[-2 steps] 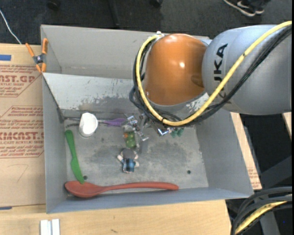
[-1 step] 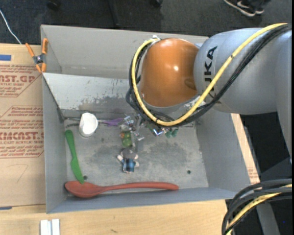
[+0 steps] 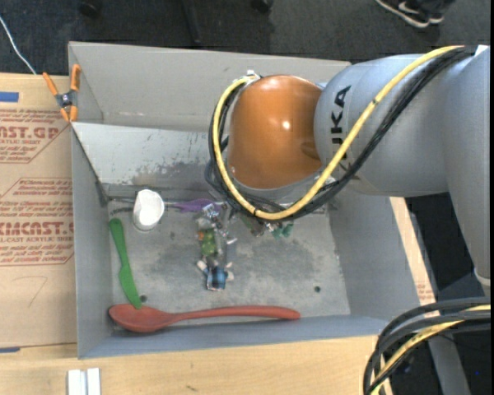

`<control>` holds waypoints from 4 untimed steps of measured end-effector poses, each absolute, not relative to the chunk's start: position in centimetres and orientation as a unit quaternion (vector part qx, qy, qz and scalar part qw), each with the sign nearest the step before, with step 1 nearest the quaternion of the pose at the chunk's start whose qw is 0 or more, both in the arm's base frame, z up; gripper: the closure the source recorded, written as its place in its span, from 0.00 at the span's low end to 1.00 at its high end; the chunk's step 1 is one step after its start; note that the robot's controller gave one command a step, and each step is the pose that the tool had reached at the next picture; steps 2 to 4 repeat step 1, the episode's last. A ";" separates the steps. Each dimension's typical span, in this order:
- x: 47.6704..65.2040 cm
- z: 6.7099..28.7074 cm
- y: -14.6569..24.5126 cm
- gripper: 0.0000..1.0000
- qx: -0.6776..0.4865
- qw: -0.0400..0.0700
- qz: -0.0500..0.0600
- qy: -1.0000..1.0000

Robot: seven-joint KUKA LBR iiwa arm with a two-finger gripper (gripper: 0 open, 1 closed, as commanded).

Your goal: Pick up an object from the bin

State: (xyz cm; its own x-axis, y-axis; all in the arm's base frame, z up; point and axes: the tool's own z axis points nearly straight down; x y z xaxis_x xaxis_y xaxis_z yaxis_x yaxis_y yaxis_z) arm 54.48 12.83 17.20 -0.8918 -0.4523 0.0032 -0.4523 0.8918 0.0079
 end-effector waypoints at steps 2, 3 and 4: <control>54.3 27.1 12.7 1.00 0.243 -0.002 -0.004 -0.970; 54.3 27.1 12.7 1.00 0.243 -0.002 -0.004 -0.970; 54.3 27.1 12.7 1.00 0.243 -0.002 -0.004 -0.970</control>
Offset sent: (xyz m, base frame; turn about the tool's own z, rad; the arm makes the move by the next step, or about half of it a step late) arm 0.0044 -0.0125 0.0467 0.0020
